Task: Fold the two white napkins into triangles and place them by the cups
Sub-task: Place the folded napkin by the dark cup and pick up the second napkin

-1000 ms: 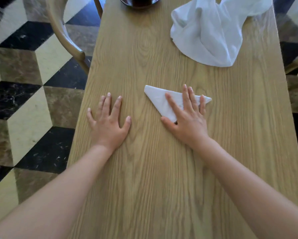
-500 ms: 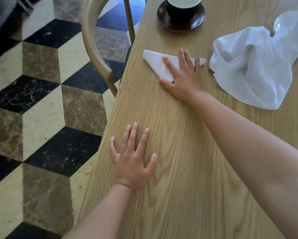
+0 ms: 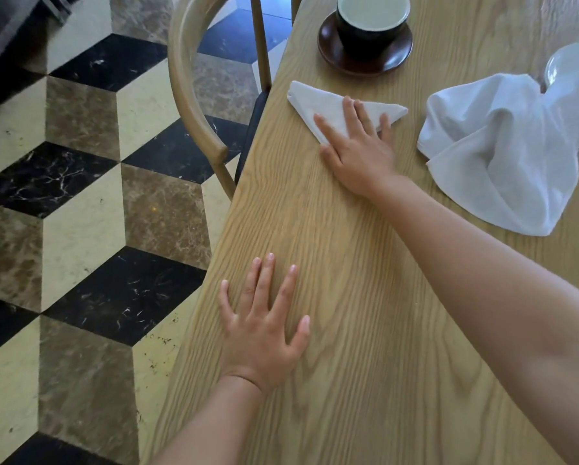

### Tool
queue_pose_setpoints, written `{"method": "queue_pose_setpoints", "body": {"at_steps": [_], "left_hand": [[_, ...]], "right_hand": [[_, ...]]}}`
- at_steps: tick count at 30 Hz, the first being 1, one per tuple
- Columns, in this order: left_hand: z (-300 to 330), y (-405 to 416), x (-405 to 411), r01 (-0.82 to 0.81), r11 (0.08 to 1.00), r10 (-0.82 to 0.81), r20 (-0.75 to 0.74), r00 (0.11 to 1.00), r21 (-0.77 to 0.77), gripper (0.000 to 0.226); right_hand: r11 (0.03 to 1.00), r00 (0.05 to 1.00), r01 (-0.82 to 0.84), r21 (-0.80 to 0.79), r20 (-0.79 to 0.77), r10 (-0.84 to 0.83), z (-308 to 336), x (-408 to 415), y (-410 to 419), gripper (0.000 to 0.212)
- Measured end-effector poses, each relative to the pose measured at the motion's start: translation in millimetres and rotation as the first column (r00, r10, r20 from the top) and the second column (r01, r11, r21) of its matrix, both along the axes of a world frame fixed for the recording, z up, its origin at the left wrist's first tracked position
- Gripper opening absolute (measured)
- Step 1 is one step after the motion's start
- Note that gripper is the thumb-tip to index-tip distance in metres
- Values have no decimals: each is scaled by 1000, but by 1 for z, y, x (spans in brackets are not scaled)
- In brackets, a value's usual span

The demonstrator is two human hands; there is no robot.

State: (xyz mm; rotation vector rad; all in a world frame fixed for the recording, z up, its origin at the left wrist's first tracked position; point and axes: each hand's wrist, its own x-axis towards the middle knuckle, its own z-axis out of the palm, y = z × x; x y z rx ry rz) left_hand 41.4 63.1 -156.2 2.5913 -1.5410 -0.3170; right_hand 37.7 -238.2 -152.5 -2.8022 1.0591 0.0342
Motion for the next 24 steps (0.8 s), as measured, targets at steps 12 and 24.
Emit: {"method": "queue_pose_setpoints", "body": {"at_steps": [12, 24], "left_hand": [[2, 0, 1, 6, 1000, -6, 18, 1000, 12, 67], [-1, 0, 0, -7, 1000, 7, -1, 1000, -16, 65]], "right_hand": [[999, 1000, 1, 52, -31, 0, 8, 15, -21, 52], [808, 797, 588, -40, -139, -587, 25, -116, -57, 78]]}}
